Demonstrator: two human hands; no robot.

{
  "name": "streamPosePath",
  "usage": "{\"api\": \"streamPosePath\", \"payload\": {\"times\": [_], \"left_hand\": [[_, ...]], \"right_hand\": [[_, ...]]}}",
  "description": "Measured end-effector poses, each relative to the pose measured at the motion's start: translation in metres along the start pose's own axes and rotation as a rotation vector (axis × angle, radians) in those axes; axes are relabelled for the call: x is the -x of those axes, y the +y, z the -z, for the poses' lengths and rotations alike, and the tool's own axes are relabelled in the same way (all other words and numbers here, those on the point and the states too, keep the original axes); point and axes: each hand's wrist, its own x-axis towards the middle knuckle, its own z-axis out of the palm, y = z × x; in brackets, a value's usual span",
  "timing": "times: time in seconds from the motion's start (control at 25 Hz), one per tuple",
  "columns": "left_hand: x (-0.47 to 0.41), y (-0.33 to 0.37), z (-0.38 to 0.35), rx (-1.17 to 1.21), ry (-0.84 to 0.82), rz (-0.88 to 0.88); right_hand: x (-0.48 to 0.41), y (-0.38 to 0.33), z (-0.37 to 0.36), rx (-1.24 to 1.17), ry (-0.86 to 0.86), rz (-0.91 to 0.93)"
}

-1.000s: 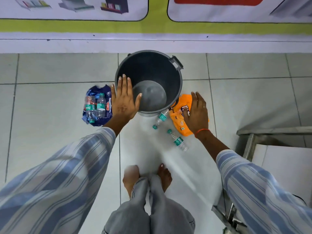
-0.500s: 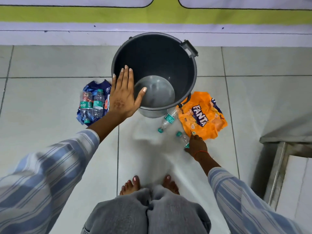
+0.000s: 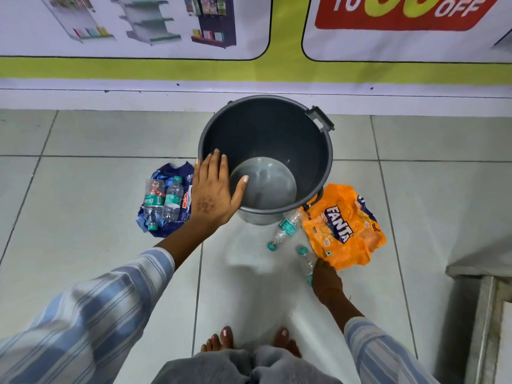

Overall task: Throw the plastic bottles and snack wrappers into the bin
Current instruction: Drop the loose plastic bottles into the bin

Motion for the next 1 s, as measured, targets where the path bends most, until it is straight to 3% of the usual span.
{"api": "streamPosePath", "payload": {"times": [0.2,0.32,0.44,0.56,0.68,0.76,0.88,1.0], "left_hand": [[0.002,0.0,0.003,-0.003,-0.066,0.039],[0.001,0.003,0.008,-0.018,-0.115,0.053],[0.0,0.002,0.009,-0.027,-0.151,0.058],[0.0,0.001,0.008,-0.027,-0.172,0.06],[0.0,0.001,0.008,-0.007,-0.155,0.053],[0.0,-0.003,0.007,0.006,-0.125,0.045],[0.0,-0.008,0.006,-0.006,-0.098,0.028],[0.0,-0.007,0.006,-0.014,-0.085,0.032]], "right_hand": [[0.024,-0.011,0.101,-0.098,0.157,-0.002],[0.048,-0.015,0.187,-0.296,0.425,-0.05],[0.063,-0.046,0.237,-0.532,0.69,0.12],[0.052,-0.102,0.24,-0.618,0.563,0.345],[0.029,-0.135,0.213,-0.382,0.312,0.278],[0.02,-0.143,0.204,-0.235,0.28,0.241],[0.014,-0.135,0.209,-0.283,0.498,0.321],[0.021,-0.1,0.201,-0.72,0.916,0.363]]}}
